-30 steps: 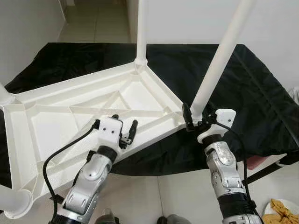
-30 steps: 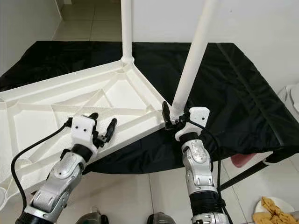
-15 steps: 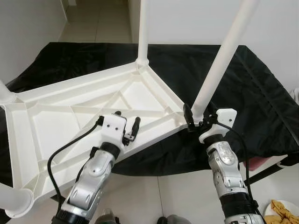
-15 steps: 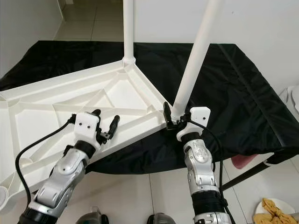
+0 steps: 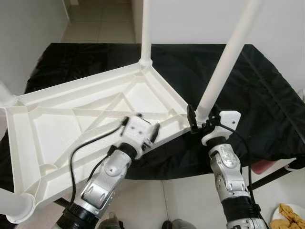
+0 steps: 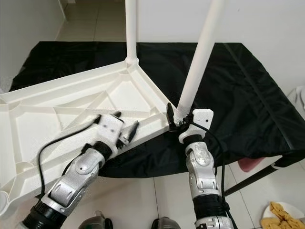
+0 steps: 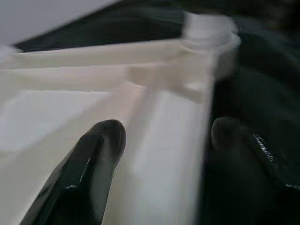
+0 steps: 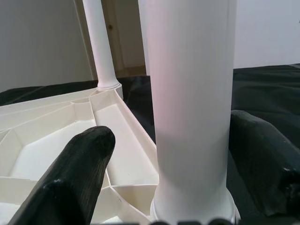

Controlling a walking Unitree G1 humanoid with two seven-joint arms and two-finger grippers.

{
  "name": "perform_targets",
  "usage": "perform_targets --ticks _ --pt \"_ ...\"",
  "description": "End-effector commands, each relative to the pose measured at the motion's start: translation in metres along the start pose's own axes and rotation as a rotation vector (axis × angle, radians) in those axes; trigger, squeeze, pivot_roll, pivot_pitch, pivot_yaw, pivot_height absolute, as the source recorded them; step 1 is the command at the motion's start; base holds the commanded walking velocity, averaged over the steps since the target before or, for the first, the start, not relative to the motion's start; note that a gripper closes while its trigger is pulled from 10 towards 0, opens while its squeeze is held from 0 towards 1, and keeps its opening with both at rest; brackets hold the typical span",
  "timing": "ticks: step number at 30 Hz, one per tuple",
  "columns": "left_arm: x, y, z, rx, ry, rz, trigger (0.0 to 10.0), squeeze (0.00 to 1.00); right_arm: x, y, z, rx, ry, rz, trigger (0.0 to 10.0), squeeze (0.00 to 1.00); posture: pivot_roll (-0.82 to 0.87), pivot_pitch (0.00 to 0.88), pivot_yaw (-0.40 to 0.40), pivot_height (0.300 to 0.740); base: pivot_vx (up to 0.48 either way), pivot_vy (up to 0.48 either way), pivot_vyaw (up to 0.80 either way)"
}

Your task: Building children table

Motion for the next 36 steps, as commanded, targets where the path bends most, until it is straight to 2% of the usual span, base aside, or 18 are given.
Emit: perform_targets --ticks 1,2,9,13,18,23,28,32,36 --pt "-0.001 -0.008 0.01 0.036 -0.08 -0.042 10.0 0.0 -0.002 -0.003 0.002 -0.012 -0.002 -0.009 10.0 0.0 0.05 0.091 0.002 0.74 0.0 0.0 0.0" --pt "-0.002 -0.011 0.013 0.076 -0.109 -0.058 10.0 0.0 -0.001 -0.003 0.001 -0.012 -0.003 -0.011 10.0 0.0 0.05 0.09 0.001 0.74 0.0 0.0 0.0" --pt "-0.003 -0.014 0.013 0.111 -0.129 -0.08 10.0 0.0 0.001 -0.004 0.0 -0.01 -0.004 -0.012 10.0 0.0 0.06 0.087 -0.001 0.74 0.0 0.0 0.0" --pt "0.007 -0.013 0.008 0.139 -0.109 -0.112 10.0 0.0 0.005 -0.003 -0.004 -0.009 0.005 -0.008 10.0 0.0 0.06 0.076 -0.005 0.74 0.0 0.0 0.0" --pt "0.014 -0.012 0.001 0.138 -0.082 -0.136 10.0 0.0 0.006 -0.003 -0.003 -0.015 0.004 -0.006 10.0 0.0 0.05 0.069 0.0 0.74 0.0 0.0 0.0" --pt "0.019 -0.013 0.005 0.127 -0.102 -0.17 10.0 0.0 0.007 -0.003 -0.003 -0.022 0.001 -0.005 10.0 0.0 0.04 0.055 0.005 0.74 0.0 0.0 0.0" --pt "0.02 -0.016 0.005 0.128 -0.105 -0.2 10.0 0.0 0.007 -0.004 -0.004 -0.023 0.005 -0.005 10.0 0.0 0.05 0.046 0.008 0.74 0.0 0.0 0.0" --pt "0.018 -0.028 0.004 0.104 -0.109 -0.296 10.0 0.0 0.008 -0.005 -0.005 -0.028 0.013 -0.004 10.0 0.0 0.04 0.039 0.012 0.74 0.0 0.0 0.0" --pt "0.017 -0.028 0.004 0.082 -0.118 -0.297 10.0 0.0 0.008 -0.005 -0.006 -0.034 0.018 -0.003 10.0 0.0 0.04 0.034 0.01 0.74 0.0 0.0 0.0"
Point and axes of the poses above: a point about 5 cm out from each wrist's last joint towards the gripper, its own x axis pointing out of the wrist towards the gripper, its own y axis along the axis of the wrist's last joint, z = x × y, the point moved 3 cm from there along x, pointing out of the wrist towards the gripper, and after that the axes turned 5 degrees about -x, right-handed, at the moved point
